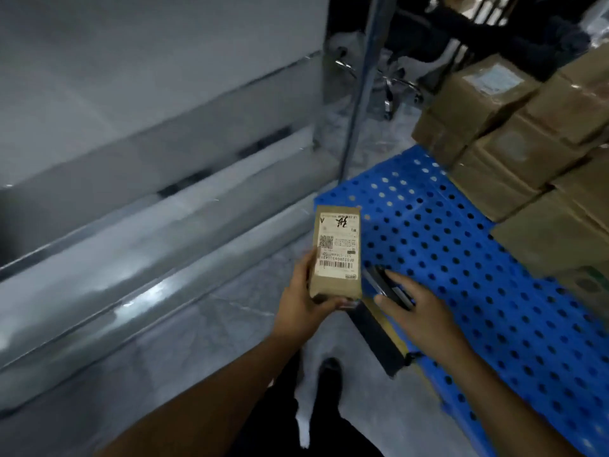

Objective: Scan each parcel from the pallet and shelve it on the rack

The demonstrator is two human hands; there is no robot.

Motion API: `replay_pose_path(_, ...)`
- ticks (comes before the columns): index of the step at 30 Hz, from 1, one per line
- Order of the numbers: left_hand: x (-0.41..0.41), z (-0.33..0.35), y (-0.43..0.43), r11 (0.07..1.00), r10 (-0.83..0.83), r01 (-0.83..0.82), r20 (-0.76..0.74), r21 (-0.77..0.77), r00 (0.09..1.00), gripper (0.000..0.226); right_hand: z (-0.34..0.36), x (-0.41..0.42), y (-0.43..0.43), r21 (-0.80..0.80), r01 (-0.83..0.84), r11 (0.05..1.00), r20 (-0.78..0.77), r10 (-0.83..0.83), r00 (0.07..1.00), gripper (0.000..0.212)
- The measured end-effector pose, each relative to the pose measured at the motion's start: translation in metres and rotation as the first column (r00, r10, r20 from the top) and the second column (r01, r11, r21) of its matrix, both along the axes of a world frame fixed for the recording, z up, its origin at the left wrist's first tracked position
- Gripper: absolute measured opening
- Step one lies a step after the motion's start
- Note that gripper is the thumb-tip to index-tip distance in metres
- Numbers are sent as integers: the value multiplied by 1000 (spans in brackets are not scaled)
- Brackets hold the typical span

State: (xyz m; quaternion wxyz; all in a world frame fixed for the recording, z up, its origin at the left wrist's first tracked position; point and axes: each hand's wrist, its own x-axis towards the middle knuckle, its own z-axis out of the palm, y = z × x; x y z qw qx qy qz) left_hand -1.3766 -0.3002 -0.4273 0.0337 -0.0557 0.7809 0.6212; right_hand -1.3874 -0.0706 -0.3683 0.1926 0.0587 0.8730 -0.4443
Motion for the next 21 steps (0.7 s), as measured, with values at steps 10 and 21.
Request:
replay_pose_path(10, 55, 39, -166, 852, 497, -498, -50, -160, 866, 107, -4, -49, -191, -120, -428, 896, -73, 422, 904, 53)
replay_pose_path(21, 82, 50, -395, 654, 727, -734, -114, -184, 677, 106, 18, -62, -455, -126, -689, 714, -86, 684, 724, 40)
